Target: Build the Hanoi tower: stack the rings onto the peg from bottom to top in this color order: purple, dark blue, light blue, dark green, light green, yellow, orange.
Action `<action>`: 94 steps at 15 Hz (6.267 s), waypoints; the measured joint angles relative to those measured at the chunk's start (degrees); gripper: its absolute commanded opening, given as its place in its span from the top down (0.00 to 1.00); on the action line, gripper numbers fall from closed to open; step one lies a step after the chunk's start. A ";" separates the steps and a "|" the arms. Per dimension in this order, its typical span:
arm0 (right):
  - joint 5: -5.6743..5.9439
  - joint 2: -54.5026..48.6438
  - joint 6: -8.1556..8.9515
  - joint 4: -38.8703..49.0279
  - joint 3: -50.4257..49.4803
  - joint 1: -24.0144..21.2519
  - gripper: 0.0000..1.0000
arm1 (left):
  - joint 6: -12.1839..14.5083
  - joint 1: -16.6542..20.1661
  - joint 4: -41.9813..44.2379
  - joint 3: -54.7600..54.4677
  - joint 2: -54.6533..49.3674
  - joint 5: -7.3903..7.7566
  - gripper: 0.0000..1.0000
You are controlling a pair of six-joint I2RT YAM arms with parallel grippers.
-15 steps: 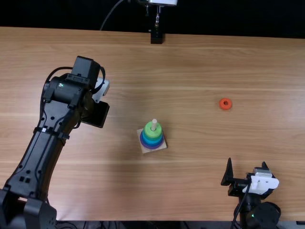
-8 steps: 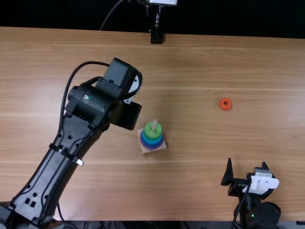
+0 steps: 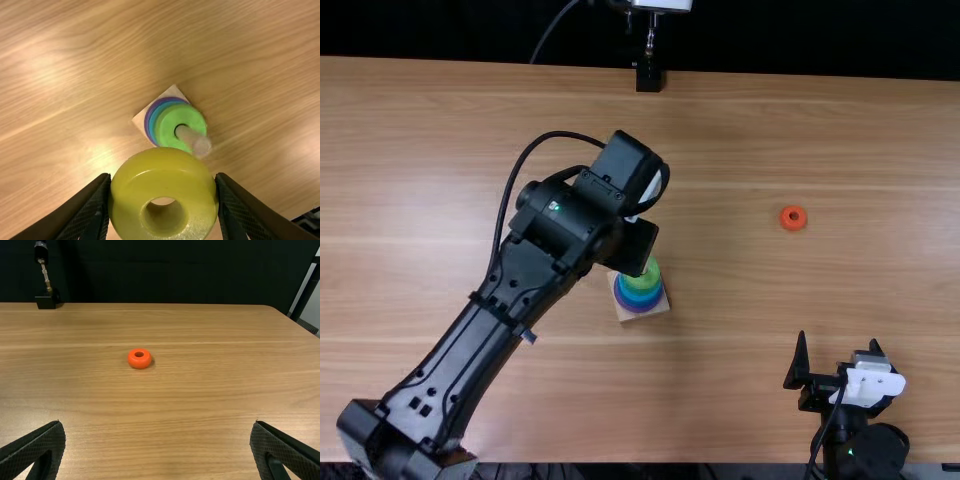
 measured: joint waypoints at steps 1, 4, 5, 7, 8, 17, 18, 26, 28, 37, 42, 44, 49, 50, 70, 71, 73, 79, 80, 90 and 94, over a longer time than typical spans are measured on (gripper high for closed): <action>-0.04 -0.02 -0.02 -0.02 0.00 0.00 0.00 | -0.44 -0.26 0.04 0.66 1.03 0.00 1.00; -0.02 0.00 -0.02 -0.02 0.00 0.00 0.00 | -0.68 -1.09 0.07 0.96 2.67 -0.09 1.00; -0.04 -0.02 -0.02 0.00 0.00 0.00 0.00 | -0.76 -2.08 -0.13 1.27 3.39 -0.09 1.00; -0.02 -0.02 0.00 0.00 0.00 0.00 0.00 | -0.87 -3.02 0.09 3.52 5.09 0.02 1.00; -0.04 -0.02 -0.02 -0.02 0.00 0.00 0.00 | -0.85 -3.23 0.04 3.78 5.25 0.07 1.00; 0.00 -0.02 0.00 -0.02 0.00 0.00 0.00 | -1.11 -3.23 0.07 3.82 6.03 0.04 1.00; -0.02 -0.02 -0.02 0.00 0.00 -0.02 0.00 | -1.16 -3.26 0.07 3.80 6.05 0.04 1.00; -0.02 0.00 -0.02 -0.02 0.00 0.00 0.00 | -1.20 -3.26 0.31 0.85 6.29 0.13 1.00; -0.02 -0.02 -0.02 0.00 0.00 0.00 0.00 | -1.22 -3.26 0.37 0.85 6.99 0.13 0.32; -0.02 -0.02 -0.02 0.00 0.00 0.00 0.00 | -1.25 -3.21 0.13 0.83 9.90 6.93 0.00; -0.02 -0.02 -0.02 -0.02 0.00 0.00 0.00 | -1.25 -3.19 0.13 0.83 9.90 7.37 0.00; -0.02 -0.02 -0.04 -0.02 0.00 0.00 0.00 | -1.25 -2.60 0.09 0.83 9.90 7.32 0.00; -0.02 -0.02 -0.02 -0.02 0.00 0.00 0.00 | -1.20 2.54 0.24 0.83 6.60 7.30 0.00; -0.04 -0.02 -0.02 -0.02 0.00 0.00 0.00 | -1.20 3.52 0.31 0.85 5.18 7.30 0.00; -0.04 -0.02 -0.02 -0.02 0.00 0.00 0.00 | -1.01 32.13 59.36 -79.03 -78.47 1.09 0.00; 0.00 0.00 -0.02 -0.02 0.00 -0.02 0.00 | -0.74 31.61 59.84 -83.41 -83.12 1.16 0.00; -0.02 -0.02 0.00 -0.02 0.00 0.00 0.00 | -0.52 31.08 60.41 -92.67 -92.30 1.03 0.00; -0.02 -0.02 -0.02 -0.02 0.00 0.00 0.00 | -0.42 29.81 60.24 -105.61 -103.97 0.50 0.00; -0.02 -0.02 -0.02 -0.02 0.00 0.00 0.00 | -0.42 29.79 60.08 -107.14 -104.08 0.50 0.00; -0.02 -0.02 -0.04 -0.02 0.00 0.00 0.00 | 12.39 29.99 56.50 -107.62 -104.76 1.73 0.00; -0.04 -0.02 -0.04 -0.04 0.00 0.00 0.00 | 16.35 30.36 52.65 -106.68 -104.76 2.54 0.00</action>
